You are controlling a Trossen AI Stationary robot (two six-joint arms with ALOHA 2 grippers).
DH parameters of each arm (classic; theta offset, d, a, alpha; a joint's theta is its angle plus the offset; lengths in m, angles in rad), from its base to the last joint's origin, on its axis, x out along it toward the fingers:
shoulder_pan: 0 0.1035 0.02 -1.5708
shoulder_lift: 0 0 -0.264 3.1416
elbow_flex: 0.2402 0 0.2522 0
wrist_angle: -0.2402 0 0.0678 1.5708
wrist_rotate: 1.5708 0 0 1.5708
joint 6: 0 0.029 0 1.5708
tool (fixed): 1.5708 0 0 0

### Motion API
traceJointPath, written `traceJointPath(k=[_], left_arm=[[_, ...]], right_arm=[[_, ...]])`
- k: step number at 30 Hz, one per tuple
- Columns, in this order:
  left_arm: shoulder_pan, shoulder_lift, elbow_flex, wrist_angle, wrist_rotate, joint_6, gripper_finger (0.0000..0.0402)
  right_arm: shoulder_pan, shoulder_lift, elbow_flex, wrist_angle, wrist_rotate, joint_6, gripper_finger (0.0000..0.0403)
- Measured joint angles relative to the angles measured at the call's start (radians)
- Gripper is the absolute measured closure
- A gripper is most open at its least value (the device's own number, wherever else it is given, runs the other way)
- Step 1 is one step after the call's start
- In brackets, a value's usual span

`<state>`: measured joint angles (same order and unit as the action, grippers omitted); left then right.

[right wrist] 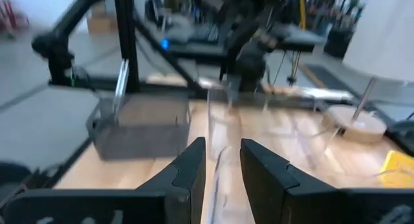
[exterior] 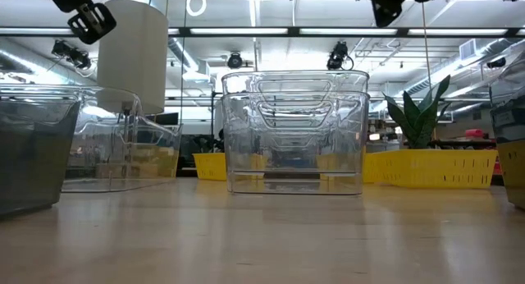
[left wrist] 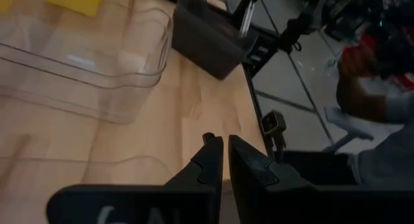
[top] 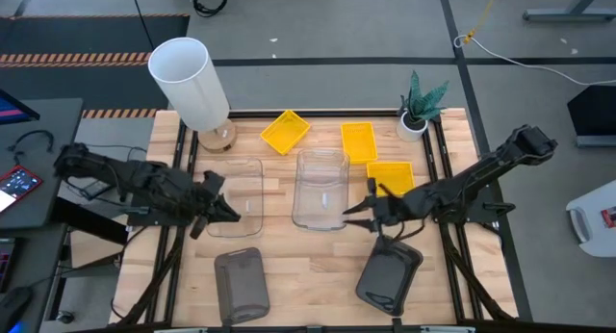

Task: Stack baskets by color
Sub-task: Stack the left transparent bin into the transparent bin

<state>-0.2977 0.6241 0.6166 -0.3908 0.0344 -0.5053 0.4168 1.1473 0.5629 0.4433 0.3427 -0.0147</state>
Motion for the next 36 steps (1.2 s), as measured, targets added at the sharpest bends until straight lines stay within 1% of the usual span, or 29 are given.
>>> traceJointPath(k=[3, 15, 20, 23, 28, 31, 36], left_arm=[[-0.02, 0.024, 0.01, -0.007, -0.012, -0.001, 0.0369], [-0.027, 0.025, 0.01, -0.012, -0.02, -0.009, 0.0369], [-0.027, 0.026, 0.01, -0.011, -0.034, -0.009, 0.0369], [-0.027, 0.05, 0.01, -0.012, -0.034, -0.01, 0.0369], [-0.045, 0.119, 0.012, -0.015, -0.032, -0.034, 0.0369], [-0.064, 0.172, 0.038, -0.055, -0.032, -0.033, 0.0369], [-0.096, 0.247, 0.104, -0.174, -0.033, -0.026, 0.0369]], right_arm=[[-0.005, -0.056, -0.056, 0.068, -0.027, -0.005, 0.0301], [-0.007, -0.269, -0.18, 0.074, -0.03, -0.014, 0.0301], [-0.014, -0.329, -0.226, 0.08, -0.03, 0.001, 0.0301], [-0.013, -0.358, -0.249, 0.082, -0.03, -0.012, 0.0301], [-0.019, -0.412, -0.313, 0.152, -0.03, -0.031, 0.0301], [-0.032, -0.452, -0.363, 0.199, -0.031, -0.036, 0.0301], [-0.061, -0.53, -0.437, 0.245, -0.035, -0.027, 0.0302]])
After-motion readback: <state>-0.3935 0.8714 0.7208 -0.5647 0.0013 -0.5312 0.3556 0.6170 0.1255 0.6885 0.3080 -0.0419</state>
